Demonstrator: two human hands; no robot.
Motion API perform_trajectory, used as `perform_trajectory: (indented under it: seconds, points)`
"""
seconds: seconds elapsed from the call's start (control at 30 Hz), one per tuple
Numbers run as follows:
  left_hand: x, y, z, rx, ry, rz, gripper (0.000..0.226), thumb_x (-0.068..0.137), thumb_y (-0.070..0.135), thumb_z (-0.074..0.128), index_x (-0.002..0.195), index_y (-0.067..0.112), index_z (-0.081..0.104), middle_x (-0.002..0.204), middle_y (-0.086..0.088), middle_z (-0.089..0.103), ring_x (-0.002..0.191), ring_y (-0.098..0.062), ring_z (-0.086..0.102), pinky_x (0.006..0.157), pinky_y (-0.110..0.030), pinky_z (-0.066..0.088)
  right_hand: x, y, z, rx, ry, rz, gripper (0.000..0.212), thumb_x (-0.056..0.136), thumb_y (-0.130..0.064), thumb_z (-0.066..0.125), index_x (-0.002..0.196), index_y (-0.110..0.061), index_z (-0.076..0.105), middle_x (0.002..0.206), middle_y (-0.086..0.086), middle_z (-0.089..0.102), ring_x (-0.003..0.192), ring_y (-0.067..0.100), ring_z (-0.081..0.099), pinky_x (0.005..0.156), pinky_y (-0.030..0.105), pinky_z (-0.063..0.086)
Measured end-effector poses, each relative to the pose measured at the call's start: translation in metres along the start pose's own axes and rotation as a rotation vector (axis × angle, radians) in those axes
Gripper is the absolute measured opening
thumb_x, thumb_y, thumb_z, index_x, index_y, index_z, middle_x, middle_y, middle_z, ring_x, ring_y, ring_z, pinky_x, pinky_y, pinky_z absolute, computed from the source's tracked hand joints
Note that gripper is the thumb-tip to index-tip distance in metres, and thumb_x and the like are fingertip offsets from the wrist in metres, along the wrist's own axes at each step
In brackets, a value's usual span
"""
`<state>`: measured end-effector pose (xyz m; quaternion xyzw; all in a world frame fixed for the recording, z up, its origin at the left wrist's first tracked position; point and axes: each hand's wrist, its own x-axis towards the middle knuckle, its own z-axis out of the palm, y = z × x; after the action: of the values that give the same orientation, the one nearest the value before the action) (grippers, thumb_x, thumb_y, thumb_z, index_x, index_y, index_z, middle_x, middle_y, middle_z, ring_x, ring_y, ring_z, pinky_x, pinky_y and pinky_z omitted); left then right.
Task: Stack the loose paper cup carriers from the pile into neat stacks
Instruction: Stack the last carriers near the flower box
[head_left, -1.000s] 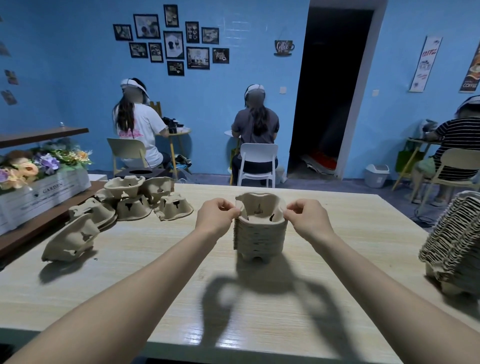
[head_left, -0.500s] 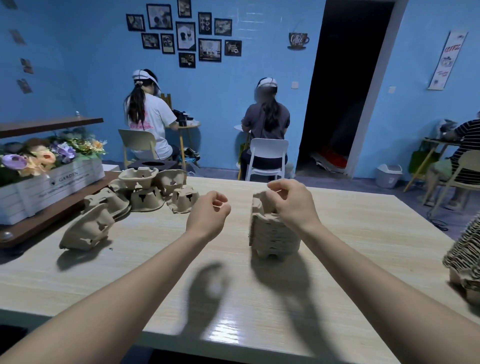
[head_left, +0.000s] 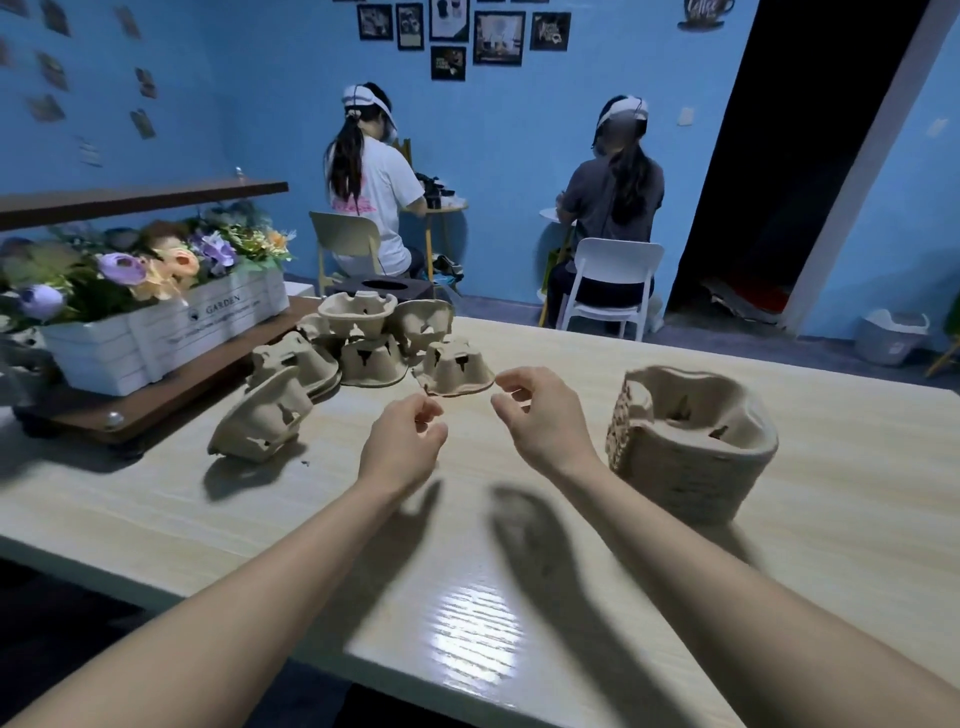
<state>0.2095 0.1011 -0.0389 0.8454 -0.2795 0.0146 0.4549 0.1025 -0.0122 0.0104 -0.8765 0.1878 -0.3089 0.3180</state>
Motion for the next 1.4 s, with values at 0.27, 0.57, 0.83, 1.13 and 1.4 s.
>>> perform_trajectory:
  seconds: [0.27,0.57,0.83,1.13,1.4]
  points:
    - [0.027,-0.036,0.014,0.090,0.004,-0.055,0.021,0.087,0.021,0.059,0.108,0.017,0.061,0.110,-0.003,0.060,0.093,-0.016,0.058,0.089,-0.033,0.047,0.020,0.047,0.049,-0.130,-0.107,0.164,0.034,0.090,-0.019,0.055,0.122,-0.009,0.057,0.124,0.012,0.053,0.121,0.027,0.043,0.101,0.034,0.037]
    - [0.059,-0.040,0.031,0.128,0.043,-0.001,0.024,0.088,0.024,0.059,0.112,0.018,0.058,0.113,0.000,0.054,0.085,-0.010,0.051,0.079,-0.027,0.042,0.028,0.066,0.065,-0.303,-0.126,0.099,0.035,0.092,-0.027,0.050,0.124,-0.015,0.054,0.126,0.005,0.050,0.118,0.023,0.039,0.098,0.035,0.034]
    - [0.102,-0.030,0.055,0.061,0.126,-0.067,0.044,0.085,0.036,0.064,0.120,0.014,0.047,0.127,-0.009,0.042,0.113,-0.027,0.049,0.096,-0.040,0.041,0.030,0.070,0.067,-0.320,-0.148,0.085,0.034,0.091,-0.032,0.050,0.121,-0.016,0.053,0.123,0.003,0.047,0.116,0.022,0.039,0.096,0.034,0.032]
    - [0.122,-0.022,0.070,0.072,0.158,-0.122,0.034,0.083,0.042,0.063,0.107,0.019,0.056,0.121,-0.003,0.046,0.113,-0.024,0.048,0.092,-0.039,0.043,0.030,0.071,0.067,-0.327,-0.158,0.083,0.034,0.091,-0.033,0.049,0.119,-0.015,0.054,0.122,0.002,0.046,0.114,0.021,0.039,0.097,0.035,0.033]
    - [0.091,-0.017,0.049,-0.110,0.162,-0.057,0.023,0.080,0.031,0.071,0.085,0.018,0.052,0.099,0.001,0.046,0.088,-0.016,0.049,0.077,-0.023,0.035,0.030,0.070,0.066,-0.294,-0.137,0.108,0.034,0.088,-0.030,0.052,0.118,-0.014,0.054,0.119,0.004,0.049,0.112,0.022,0.040,0.094,0.034,0.035]
